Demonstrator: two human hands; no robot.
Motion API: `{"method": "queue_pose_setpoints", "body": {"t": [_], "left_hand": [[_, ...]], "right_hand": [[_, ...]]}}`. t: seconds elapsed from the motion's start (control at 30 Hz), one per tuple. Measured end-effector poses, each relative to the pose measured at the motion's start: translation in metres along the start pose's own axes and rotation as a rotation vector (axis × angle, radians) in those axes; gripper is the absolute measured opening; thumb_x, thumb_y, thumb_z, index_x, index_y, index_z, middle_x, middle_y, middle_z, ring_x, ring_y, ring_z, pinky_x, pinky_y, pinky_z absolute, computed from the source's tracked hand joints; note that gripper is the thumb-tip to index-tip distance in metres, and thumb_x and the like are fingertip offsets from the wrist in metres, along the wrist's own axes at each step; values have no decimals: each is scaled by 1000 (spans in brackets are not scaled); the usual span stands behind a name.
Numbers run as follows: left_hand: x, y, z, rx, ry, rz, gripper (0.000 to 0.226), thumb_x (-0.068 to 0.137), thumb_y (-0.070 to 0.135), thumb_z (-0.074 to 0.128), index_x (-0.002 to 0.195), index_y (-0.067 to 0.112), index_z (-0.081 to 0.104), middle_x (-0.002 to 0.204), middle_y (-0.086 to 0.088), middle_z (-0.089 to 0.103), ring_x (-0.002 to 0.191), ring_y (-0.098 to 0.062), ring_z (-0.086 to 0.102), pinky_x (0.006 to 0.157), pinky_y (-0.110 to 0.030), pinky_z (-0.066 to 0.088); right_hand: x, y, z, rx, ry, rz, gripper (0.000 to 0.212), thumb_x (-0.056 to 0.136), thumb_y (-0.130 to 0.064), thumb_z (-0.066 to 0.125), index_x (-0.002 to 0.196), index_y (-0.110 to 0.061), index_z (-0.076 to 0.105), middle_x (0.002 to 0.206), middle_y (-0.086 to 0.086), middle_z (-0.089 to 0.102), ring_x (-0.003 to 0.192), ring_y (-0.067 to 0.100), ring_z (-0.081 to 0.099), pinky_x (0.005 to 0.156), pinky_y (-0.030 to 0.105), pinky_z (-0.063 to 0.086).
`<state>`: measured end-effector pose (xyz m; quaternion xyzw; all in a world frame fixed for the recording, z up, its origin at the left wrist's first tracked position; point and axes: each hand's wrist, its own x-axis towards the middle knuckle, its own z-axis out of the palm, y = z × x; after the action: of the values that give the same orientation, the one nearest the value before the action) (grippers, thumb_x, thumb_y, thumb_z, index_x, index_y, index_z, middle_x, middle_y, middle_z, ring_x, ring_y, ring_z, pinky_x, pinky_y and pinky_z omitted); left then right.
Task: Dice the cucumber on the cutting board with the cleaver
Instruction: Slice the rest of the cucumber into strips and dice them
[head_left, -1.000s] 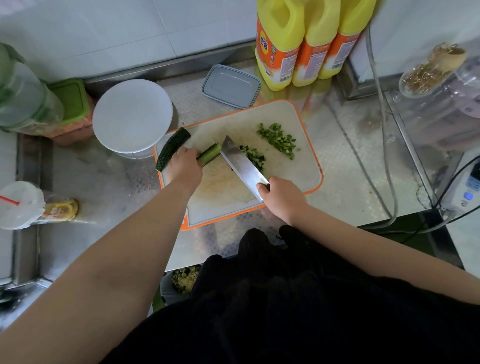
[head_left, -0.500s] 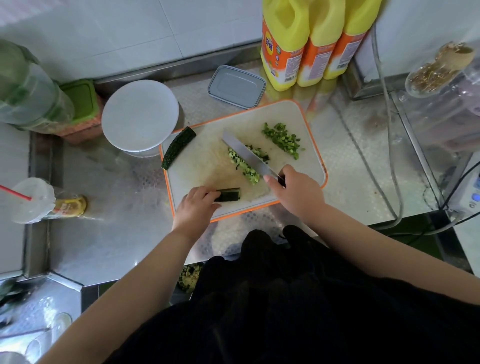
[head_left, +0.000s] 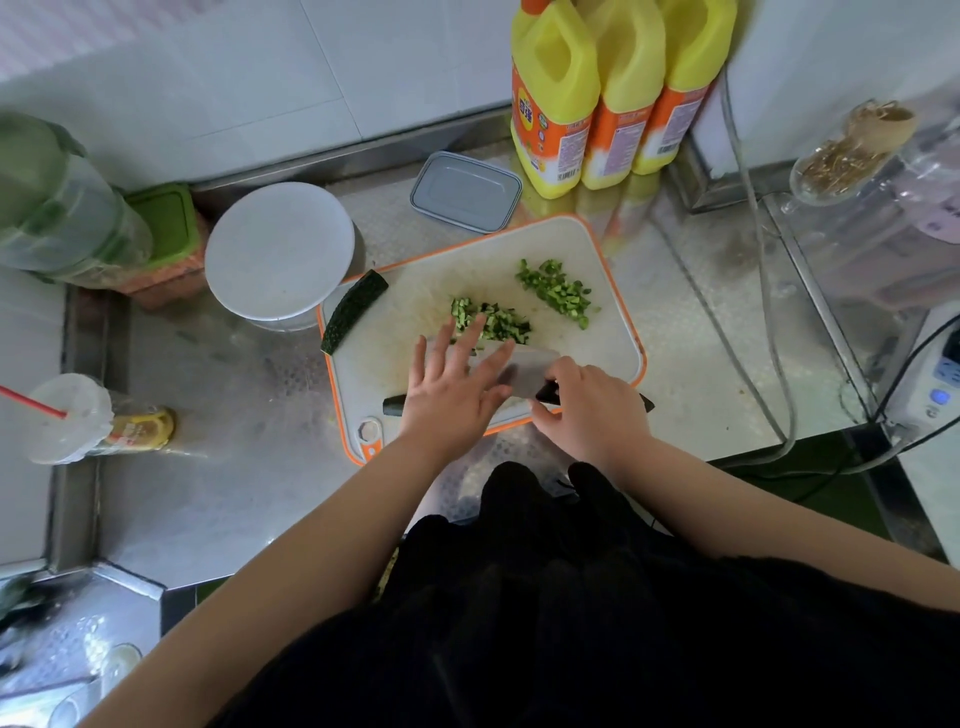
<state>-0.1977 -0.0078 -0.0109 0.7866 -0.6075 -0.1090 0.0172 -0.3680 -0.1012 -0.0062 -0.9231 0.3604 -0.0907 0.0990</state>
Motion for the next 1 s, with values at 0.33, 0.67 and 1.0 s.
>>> {"method": "queue_pose_setpoints", "body": {"t": [0.33, 0.67, 1.0], "left_hand": [[28, -9, -9, 26, -142, -190, 53, 98, 57, 12, 150, 45, 16, 162, 9, -3, 147, -24, -11, 117, -54, -6], [43, -18, -15, -251, 4, -252, 48, 104, 39, 23, 143, 21, 45, 150, 2, 42, 142, -17, 27, 117, -39, 15], [50, -10, -24, -285, 24, -230, 62, 93, -2, 36, 147, 29, 36, 148, -5, 43, 138, -29, 31, 114, -38, 23]], "right_hand": [[-21, 41, 3, 54, 135, 7, 32, 73, -33, 75, 87, -7, 62, 65, 1, 63, 59, 22, 61, 43, 29, 42], [-36, 56, -4, 261, 86, 304, 31, 83, -39, 65, 98, -13, 59, 81, 2, 68, 73, 23, 66, 56, 36, 53], [-3, 21, -31, 522, 58, 386, 25, 91, -37, 58, 107, -19, 56, 87, -13, 65, 80, 8, 65, 68, 30, 51]]}}
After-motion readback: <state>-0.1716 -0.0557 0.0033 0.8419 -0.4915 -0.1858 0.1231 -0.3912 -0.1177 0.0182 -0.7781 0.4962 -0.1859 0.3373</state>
